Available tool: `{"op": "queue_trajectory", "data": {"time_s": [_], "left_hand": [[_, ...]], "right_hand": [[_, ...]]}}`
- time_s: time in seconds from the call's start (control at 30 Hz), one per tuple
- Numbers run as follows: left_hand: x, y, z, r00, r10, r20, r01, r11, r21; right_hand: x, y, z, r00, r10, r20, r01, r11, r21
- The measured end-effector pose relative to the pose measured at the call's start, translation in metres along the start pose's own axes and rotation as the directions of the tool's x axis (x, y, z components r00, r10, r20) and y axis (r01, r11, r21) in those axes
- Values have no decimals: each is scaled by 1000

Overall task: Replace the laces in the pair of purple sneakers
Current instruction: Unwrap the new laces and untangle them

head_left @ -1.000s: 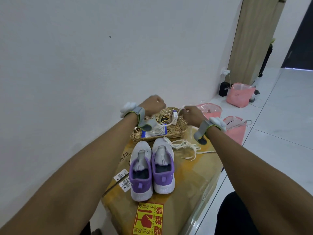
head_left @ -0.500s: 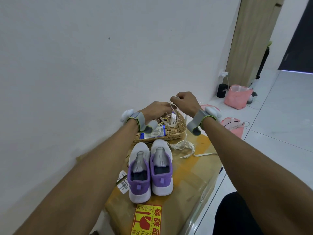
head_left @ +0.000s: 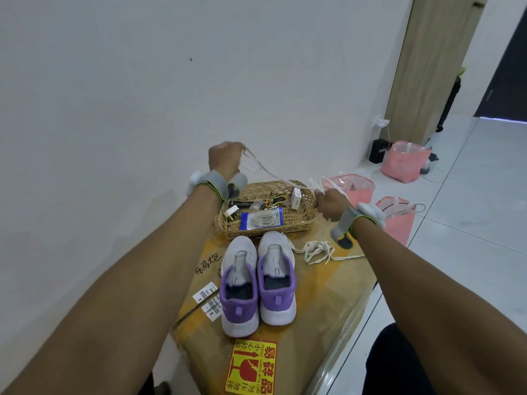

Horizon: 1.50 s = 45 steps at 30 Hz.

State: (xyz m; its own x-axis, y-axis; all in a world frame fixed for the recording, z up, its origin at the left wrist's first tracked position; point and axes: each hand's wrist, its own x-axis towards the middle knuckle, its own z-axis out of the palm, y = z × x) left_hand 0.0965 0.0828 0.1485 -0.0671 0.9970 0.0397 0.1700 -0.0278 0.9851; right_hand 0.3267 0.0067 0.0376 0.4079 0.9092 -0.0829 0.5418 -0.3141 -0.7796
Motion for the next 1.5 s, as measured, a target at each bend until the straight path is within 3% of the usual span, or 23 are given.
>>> {"op": "queue_trajectory", "data": {"time_s": [0.07,0.17,0.27,0.37,0.53,0.67,0.73,0.8,0.87,0.93,1.0,1.1,1.17,1.27,1.4,1.5], "left_hand": [[0,-24,6,997,11,81,-35,952,306],[-16,-47,17,956,-45,291,-94,890,447],[-31,-47,26,877,6,480,-211,903,375],[-43,-29,31,841,20,541,-193,945,265],[-46,-24,39,825,-104,555,-11,980,201],[-52,-35,37,700,-236,674,127,970,207],[-53,-34,35,673,-238,700,197,970,141],[-50,-28,30,721,-186,667,257,966,-8],[-38,-18,25,818,-138,559,335,904,-266],[-25,-7,19,901,-117,418,322,827,-462],[-18,1,14,943,-108,314,263,821,-507],[-18,0,11,972,-103,212,181,900,-397],[-19,-8,14,982,-74,173,112,968,-225],[-22,-19,23,981,-64,183,76,995,-58],[-33,-20,34,970,-55,239,50,998,30],[-42,-21,44,945,-8,327,-27,994,102]], "right_hand": [[-8,-25,-9,993,-75,-88,71,996,-53],[-21,-81,-27,937,-277,-212,275,961,-40],[-26,-119,-39,867,-393,-307,407,913,-20],[-29,-124,-39,881,-390,-266,385,920,-76],[-32,-97,-24,927,-297,-229,285,955,-84],[-29,-91,-22,933,-246,-263,231,969,-85],[-26,-90,-24,938,-240,-250,224,970,-91],[-25,-84,-29,948,-242,-207,223,968,-114],[-25,-71,-31,961,-217,-170,195,971,-138],[-23,-46,-30,981,-145,-125,119,973,-196],[-20,-18,-25,999,-34,-11,29,950,-312],[-18,-6,-23,996,74,42,-62,968,-242],[-15,-24,-28,987,14,-161,-26,997,-74],[-19,-77,-45,886,-169,-432,210,976,48],[-24,-109,-48,791,-316,-524,338,939,-57],[-22,-89,-38,815,-267,-514,258,962,-90]]}}
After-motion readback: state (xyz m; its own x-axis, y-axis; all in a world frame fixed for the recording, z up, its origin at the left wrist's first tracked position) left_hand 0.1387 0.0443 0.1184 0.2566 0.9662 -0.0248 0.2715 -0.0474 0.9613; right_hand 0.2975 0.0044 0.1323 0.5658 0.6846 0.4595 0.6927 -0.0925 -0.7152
